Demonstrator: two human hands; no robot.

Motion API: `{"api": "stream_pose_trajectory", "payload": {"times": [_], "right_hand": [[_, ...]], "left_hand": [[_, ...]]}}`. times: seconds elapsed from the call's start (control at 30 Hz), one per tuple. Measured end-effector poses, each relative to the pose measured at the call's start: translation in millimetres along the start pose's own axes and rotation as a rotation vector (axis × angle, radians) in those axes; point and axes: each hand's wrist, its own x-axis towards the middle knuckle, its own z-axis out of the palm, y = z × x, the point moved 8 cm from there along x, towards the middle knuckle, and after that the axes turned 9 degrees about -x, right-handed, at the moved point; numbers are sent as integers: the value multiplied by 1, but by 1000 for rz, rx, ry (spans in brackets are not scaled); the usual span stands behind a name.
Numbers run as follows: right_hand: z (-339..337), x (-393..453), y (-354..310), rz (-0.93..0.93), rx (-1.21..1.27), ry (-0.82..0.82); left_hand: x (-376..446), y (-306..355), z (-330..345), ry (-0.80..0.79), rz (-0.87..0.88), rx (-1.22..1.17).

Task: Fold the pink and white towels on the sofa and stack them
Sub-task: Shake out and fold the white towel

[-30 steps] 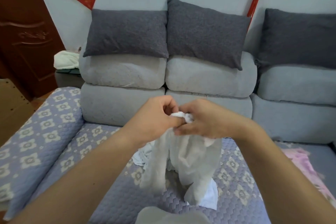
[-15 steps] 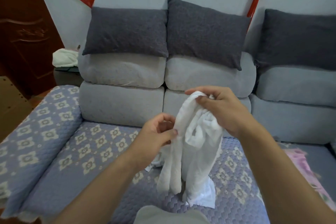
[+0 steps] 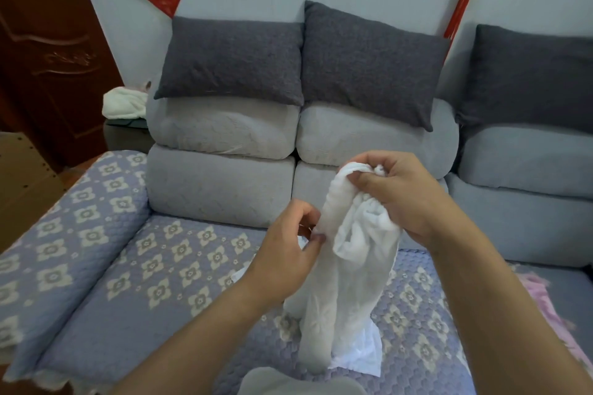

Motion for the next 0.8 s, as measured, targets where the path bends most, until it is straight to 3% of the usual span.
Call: {"api": "stream_pose_trajectory", "payload": {"times": [0.2,0.27,0.53,0.7,0.8], "right_hand": [[-17,-2,7,29,35,56],[-16,-3,6,25,47,54],[-4,-9,-5,-9,67,-25],[-12,-10,-2,2,108,-27],[-12,-10,1,7,113,-29]], "left_hand": [[10,19,-7,-67,323,260],[13,23,-5,-86,357,256],[16,6,16,-71,103,72],[13,14,15,-102,17,-150],[13,14,16,-106,-16,-153]]}}
